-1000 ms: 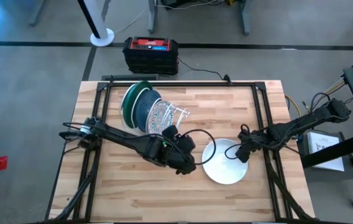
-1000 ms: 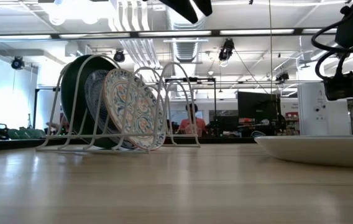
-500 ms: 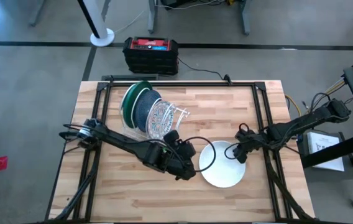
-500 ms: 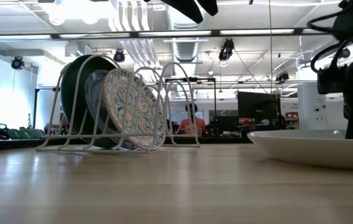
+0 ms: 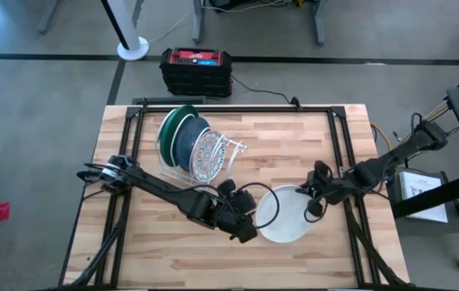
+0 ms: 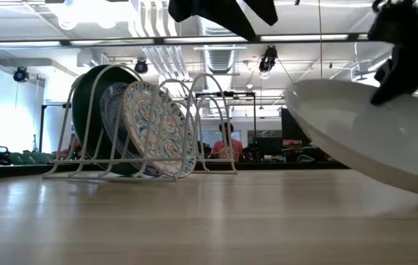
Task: Sort dishes
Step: Put the white plate in the dish rack
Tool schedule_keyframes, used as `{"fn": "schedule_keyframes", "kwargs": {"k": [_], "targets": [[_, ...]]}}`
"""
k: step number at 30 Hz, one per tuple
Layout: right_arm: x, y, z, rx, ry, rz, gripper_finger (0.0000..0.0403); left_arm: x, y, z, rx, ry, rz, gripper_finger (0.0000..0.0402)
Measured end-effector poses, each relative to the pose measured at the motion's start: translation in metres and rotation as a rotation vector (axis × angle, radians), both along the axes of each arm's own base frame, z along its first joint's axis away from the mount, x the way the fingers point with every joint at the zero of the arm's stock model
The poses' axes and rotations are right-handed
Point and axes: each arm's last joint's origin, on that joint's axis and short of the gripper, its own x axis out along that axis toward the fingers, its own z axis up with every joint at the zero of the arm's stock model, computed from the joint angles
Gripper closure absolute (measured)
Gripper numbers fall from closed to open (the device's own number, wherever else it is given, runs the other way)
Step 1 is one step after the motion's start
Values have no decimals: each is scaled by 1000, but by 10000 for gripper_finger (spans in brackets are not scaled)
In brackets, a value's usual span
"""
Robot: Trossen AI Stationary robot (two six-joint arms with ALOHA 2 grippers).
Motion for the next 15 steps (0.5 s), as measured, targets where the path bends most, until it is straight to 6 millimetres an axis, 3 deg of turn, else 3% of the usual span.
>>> {"fn": "schedule_keyframes", "kwargs": {"k": [8,15], "targets": [[5,12,19,-191,-84,18,401,3,-2,1,-70,-30,-2,225],[10,23,24,-341,-115,41,401,1,4,-13,-114,-17,79,225]]}}
